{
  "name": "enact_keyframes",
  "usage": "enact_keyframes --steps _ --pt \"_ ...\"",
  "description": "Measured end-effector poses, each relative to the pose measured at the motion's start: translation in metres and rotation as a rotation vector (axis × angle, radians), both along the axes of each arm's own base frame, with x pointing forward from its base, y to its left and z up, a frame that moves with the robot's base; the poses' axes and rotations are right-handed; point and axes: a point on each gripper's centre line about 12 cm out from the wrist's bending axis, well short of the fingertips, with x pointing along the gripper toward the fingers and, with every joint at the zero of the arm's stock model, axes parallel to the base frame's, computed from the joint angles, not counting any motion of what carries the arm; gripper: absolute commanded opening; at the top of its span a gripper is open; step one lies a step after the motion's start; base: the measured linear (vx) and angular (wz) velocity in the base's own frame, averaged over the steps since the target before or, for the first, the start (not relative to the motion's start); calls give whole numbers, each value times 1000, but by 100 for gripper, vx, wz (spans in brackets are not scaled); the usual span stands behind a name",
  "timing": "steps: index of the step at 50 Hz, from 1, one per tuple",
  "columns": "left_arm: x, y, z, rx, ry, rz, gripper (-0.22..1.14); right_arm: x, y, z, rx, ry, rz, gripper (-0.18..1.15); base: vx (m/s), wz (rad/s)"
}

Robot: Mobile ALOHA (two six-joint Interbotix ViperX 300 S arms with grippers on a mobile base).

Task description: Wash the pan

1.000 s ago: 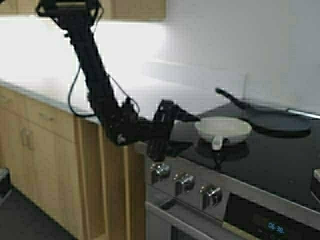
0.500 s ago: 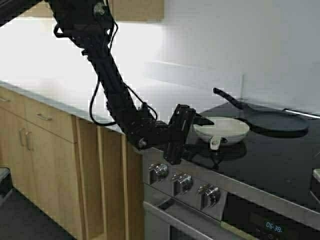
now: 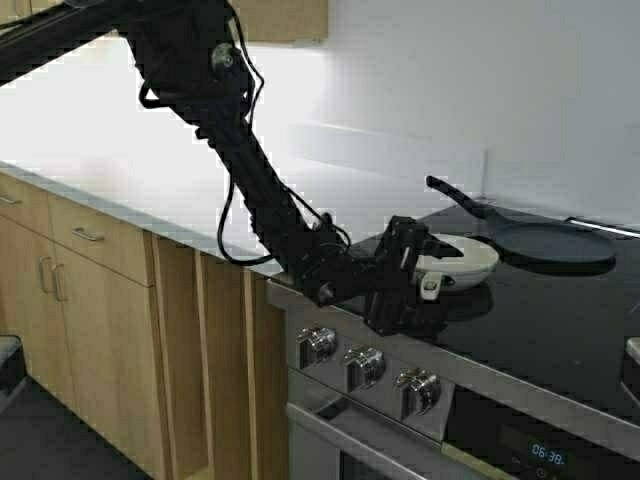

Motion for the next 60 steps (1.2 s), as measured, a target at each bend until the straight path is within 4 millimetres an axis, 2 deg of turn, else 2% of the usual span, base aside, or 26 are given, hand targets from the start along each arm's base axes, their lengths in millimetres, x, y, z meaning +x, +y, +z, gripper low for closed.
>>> enact_keyframes --steps 10,14,18,21,25,28,30,37,49,55,60 --pt "-1 -8 -1 -7 3 0 98 0 0 0 0 0 0 6 0 0" --pt "-1 -9 -1 -14 7 7 90 0 0 0 0 0 0 6 0 0" --pt "0 -8 0 -28 13 23 68 0 0 1 0 -2 0 6 0 0" --pt "1 -8 1 -39 17 37 45 0 0 0 0 0 0 6 0 0" --pt "2 -6 0 -62 30 56 8 0 0 0 0 0 0 6 0 0" --pt "3 -5 1 -81 40 66 -11 0 0 0 0 0 0 6 0 0" --pt "2 -6 1 -94 46 70 -11 0 0 0 0 0 0 6 0 0" --pt "1 -9 2 -115 58 82 7 0 0 0 0 0 0 6 0 0" --pt "2 -4 2 -128 55 92 2 0 0 1 2 -2 0 6 0 0" --pt "-5 -1 2 -133 56 88 2 0 0 1 8 -1 0 6 0 2" --pt "-12 3 10 -136 58 82 2 0 0 0 9 2 0 6 -1 11"
